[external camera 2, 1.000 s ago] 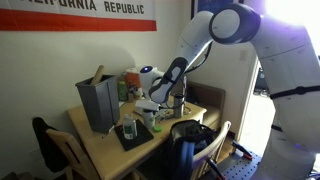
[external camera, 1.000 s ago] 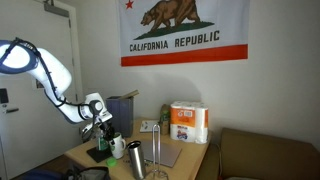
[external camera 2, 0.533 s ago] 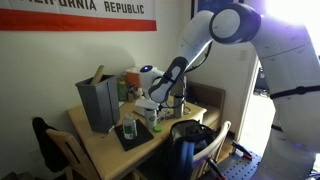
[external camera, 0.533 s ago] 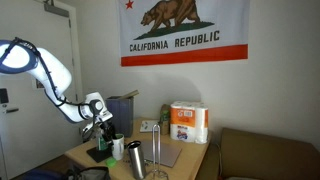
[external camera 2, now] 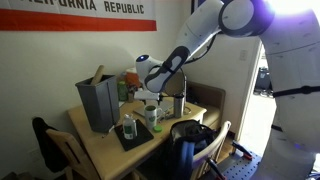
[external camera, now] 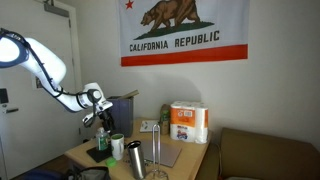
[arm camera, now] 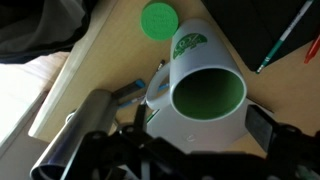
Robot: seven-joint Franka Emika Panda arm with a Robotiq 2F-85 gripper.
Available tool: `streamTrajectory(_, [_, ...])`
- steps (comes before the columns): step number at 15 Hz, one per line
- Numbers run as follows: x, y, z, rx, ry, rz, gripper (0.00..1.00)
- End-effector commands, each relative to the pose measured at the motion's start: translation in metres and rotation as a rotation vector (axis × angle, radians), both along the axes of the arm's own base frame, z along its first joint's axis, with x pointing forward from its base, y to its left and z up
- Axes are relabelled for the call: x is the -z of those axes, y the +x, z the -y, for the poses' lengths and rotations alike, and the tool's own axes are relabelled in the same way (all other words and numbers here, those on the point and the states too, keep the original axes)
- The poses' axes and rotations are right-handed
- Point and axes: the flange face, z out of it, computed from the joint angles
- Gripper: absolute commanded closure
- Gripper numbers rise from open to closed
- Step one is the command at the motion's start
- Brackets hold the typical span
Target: Move the white mug to the front of the table
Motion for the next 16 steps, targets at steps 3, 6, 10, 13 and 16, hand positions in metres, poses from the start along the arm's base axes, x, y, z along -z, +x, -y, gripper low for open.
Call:
streamTrajectory(3, [-0.062,-0.032,-0.036,-0.326,0.0,-0.056,0.0])
streamTrajectory(6, [-0.08,-0.051,-0.058,-0.502,-0.046,-0.094,0.0])
streamTrajectory(10, [-0.102,-0.072,-0.076,-0.62,-0.116,-0.137,0.0])
streamTrajectory(13, [-0.1,-0.065,-0.083,-0.613,-0.105,-0.129,0.0])
streamTrajectory(16, [-0.105,-0.069,-0.083,-0.619,-0.11,-0.13,0.0])
